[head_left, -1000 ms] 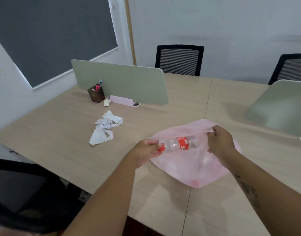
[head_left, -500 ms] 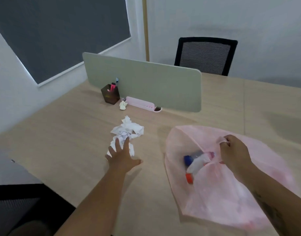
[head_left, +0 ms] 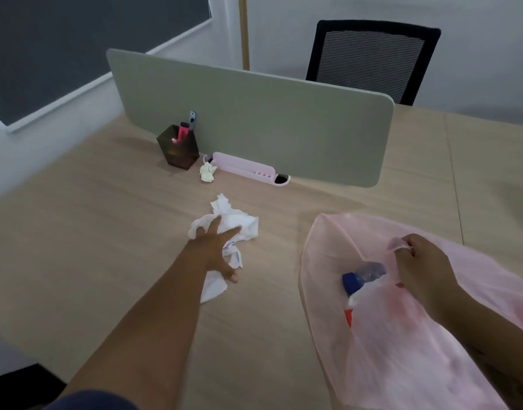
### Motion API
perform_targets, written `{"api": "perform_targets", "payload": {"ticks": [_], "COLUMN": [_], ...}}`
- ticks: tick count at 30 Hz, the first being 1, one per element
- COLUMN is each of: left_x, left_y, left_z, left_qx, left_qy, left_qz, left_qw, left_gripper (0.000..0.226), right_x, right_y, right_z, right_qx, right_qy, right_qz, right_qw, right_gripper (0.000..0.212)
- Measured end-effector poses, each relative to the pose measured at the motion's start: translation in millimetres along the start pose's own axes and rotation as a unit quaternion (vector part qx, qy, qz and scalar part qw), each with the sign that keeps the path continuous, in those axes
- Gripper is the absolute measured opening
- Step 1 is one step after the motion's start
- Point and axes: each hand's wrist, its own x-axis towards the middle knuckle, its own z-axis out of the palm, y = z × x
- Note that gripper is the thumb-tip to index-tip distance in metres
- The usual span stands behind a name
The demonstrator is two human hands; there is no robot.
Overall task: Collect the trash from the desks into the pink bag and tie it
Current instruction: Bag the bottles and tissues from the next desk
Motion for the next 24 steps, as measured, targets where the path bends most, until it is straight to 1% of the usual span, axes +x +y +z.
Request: {"api": "perform_targets", "payload": {"ticks": [1,2,4,5,7,9,10,11,13,18,24], "left_x": [3,5,3,-1,-13,-24,-30,-37,-53,-96,-117], "left_y": [0,2,6,10,17,25,30,36,53,120,228], "left_z": [1,0,-1,-3,-7,-11,-14,-18,-28,-31,-1], "left_qx": [-0.004,-0.021,-0.107,-0.144,-0.178,-0.204,-0.230,-0.239,-0.240,-0.276,-0.329], "left_qy": [-0.003,0.005,0.038,0.058,0.086,0.117,0.134,0.148,0.153,0.125,0.042], "left_qz": [-0.002,-0.002,0.028,0.052,0.075,0.074,0.074,0.081,0.100,0.144,0.179], "left_qw": [1.000,1.000,0.993,0.986,0.977,0.969,0.961,0.956,0.953,0.942,0.926], "left_gripper": [0.124,0.104,0.060,0.043,0.007,0.024,0.027,0.026,0.017,0.016,0.022], "right_x": [2,3,4,3,1,-1,-1,-2,-7,-23,-34], "right_y": [0,1,1,1,0,-2,-4,-5,-6,4,46], "right_z": [1,2,3,3,1,-3,-6,-11,-24,-61,-112], "right_qx": [0.002,0.004,0.007,0.007,0.009,0.014,0.019,0.027,0.047,0.077,0.104], "right_qy": [-0.002,-0.002,-0.002,-0.003,-0.002,0.001,0.003,0.003,0.001,-0.003,0.002], "right_qz": [0.003,0.006,0.005,0.003,-0.001,-0.006,-0.008,-0.009,-0.008,-0.015,-0.009], "right_qw": [1.000,1.000,1.000,1.000,1.000,1.000,1.000,1.000,0.999,0.997,0.995], "right_gripper": [0.026,0.026,0.026,0.026,0.027,0.028,0.028,0.028,0.026,0.024,0.026]}}
